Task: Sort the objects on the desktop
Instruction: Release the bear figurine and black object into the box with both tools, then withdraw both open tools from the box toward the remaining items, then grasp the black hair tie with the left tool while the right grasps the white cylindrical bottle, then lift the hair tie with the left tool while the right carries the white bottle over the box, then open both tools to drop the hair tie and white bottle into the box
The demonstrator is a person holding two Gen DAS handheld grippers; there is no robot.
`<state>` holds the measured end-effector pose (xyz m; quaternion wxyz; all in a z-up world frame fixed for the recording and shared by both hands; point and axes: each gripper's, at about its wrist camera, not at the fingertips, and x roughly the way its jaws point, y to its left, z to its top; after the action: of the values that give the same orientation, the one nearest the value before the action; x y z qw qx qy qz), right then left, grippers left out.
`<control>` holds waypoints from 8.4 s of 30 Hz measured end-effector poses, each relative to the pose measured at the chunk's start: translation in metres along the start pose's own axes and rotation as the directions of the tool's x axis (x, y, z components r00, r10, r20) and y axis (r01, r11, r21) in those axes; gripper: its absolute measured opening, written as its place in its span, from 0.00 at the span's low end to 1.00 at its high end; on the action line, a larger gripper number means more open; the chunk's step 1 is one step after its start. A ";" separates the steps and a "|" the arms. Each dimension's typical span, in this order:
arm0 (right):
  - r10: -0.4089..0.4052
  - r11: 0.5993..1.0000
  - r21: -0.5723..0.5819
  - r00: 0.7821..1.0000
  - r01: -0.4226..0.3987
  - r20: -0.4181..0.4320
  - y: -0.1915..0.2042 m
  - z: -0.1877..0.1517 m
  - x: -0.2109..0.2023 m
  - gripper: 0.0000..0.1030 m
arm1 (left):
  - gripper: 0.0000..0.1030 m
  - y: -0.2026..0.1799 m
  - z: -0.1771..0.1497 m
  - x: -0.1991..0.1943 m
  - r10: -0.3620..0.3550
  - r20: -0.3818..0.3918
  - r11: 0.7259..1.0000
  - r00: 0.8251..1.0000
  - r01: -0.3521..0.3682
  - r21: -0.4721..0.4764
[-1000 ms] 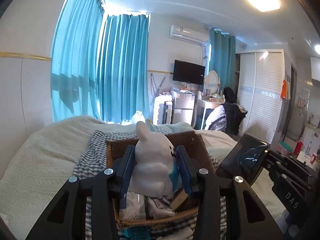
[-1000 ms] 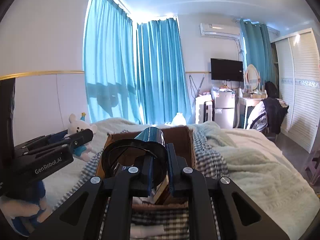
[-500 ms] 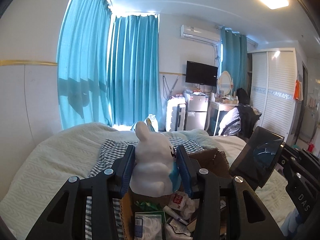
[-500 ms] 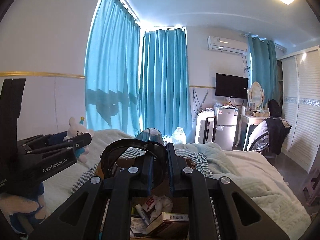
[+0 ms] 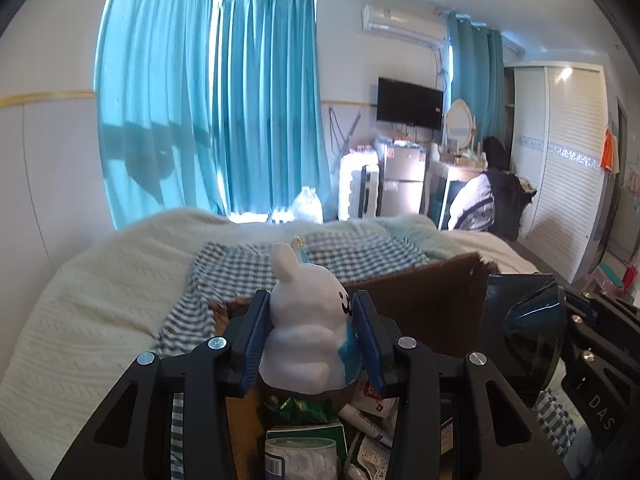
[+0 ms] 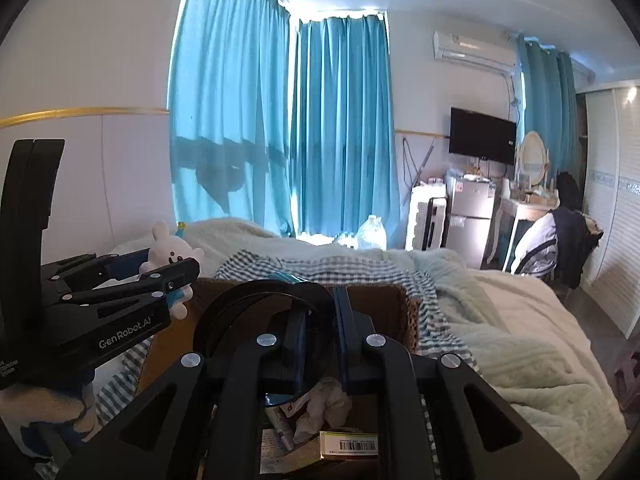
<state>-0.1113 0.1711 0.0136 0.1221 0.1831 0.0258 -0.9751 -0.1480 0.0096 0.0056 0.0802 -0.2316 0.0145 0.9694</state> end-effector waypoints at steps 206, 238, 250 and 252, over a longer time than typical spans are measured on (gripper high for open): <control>-0.059 0.986 0.162 0.990 0.038 0.129 0.023 -0.057 -0.139 0.99 | 0.06 -0.006 -0.040 -0.133 -0.152 0.102 0.988 0.983 0.148 0.046; -0.023 0.999 0.023 1.000 0.023 0.008 0.012 -0.034 0.013 0.99 | 0.06 0.014 -0.012 0.020 -0.136 -0.029 0.988 0.990 0.138 0.062; -0.083 0.996 -0.034 0.991 0.080 -0.101 0.013 -0.052 0.055 0.99 | 0.55 0.025 -0.027 0.060 -0.138 -0.130 0.990 0.982 0.137 -0.018; -0.090 0.996 -0.024 0.991 0.088 -0.098 0.011 -0.052 0.052 0.99 | 0.59 0.027 -0.025 0.053 -0.138 -0.105 0.990 0.985 0.135 -0.030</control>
<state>-0.1378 0.1534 -0.0536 0.0790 0.2288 0.0495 -0.9690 -0.1874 -0.0105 -0.0408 0.1429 -0.2845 -0.0081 0.9479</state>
